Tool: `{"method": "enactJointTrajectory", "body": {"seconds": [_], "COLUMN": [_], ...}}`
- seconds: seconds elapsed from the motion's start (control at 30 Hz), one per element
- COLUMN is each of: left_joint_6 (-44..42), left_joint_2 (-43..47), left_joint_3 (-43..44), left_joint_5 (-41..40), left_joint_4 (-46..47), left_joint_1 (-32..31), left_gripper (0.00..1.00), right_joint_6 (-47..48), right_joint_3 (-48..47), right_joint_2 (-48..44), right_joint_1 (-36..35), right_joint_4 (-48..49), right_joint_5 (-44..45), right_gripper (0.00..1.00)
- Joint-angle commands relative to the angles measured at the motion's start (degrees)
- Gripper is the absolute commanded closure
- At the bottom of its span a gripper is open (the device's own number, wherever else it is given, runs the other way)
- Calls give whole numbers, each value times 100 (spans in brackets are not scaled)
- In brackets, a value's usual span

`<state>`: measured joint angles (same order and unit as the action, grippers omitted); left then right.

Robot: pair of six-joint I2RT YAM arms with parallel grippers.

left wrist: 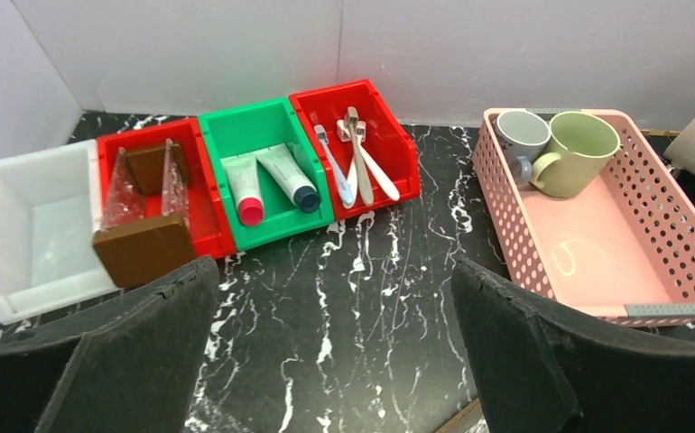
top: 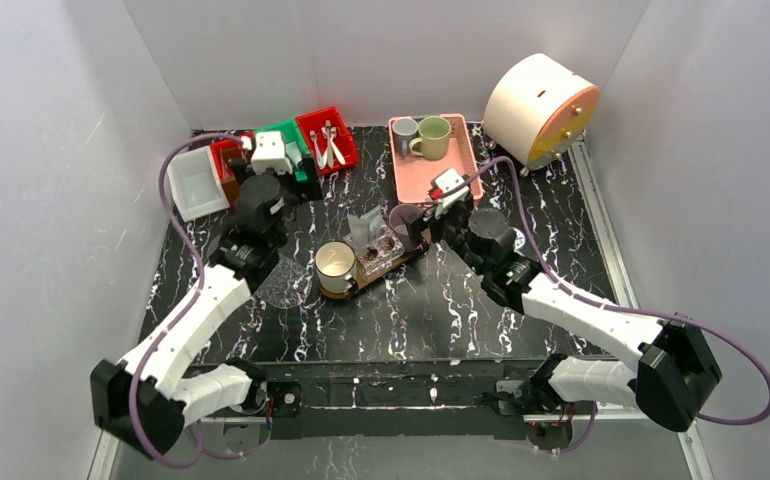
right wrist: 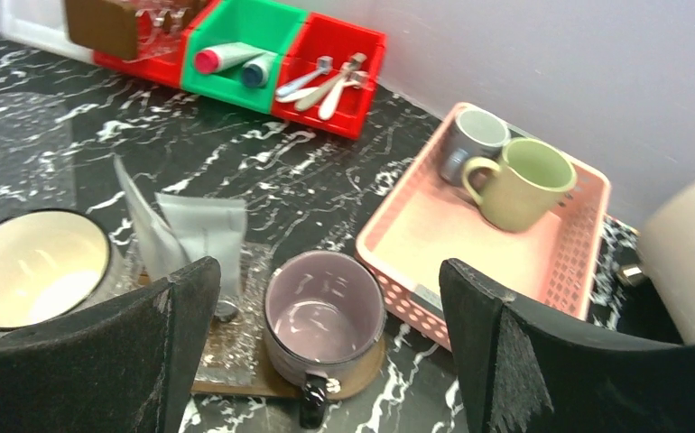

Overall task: Prepare toiletry sets of a toothbrush and toothpaste on the tray
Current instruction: Pick up the toothbrush from the storage box.

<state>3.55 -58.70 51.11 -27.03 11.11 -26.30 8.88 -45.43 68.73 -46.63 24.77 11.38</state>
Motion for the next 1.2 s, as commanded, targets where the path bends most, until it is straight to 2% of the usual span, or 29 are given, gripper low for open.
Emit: {"method": "enactJointTrajectory", "body": {"seconds": [0.0,0.3,0.53,0.97,1.1,1.17], "left_joint_6": [659,866,661,361,187,145], "left_joint_2": [-887,-3207,-4621,-6581,-6988,-7154], "left_joint_3": [792,2504,3854,5750,6094,6200], "left_joint_5": [-276,-447,-516,-354,-347,-354], "left_joint_4": [-635,-1357,-1698,-1780,-1701,-1661], "left_joint_1": [53,122,283,590,607,616], "left_gripper": [2,9,17,44,56,58], "right_joint_6": [-86,26,108,284,324,335], "right_joint_3": [473,910,973,1018,992,966], "right_joint_2": [-449,-768,-765,-581,-443,-387], "right_joint_1": [-21,-21,-21,-21,-21,-19], "right_joint_4": [972,1357,1436,1513,1527,1507], "right_joint_5": [952,1461,1552,1728,1739,1746], "right_gripper": [1,1,1,1,1,1]}}
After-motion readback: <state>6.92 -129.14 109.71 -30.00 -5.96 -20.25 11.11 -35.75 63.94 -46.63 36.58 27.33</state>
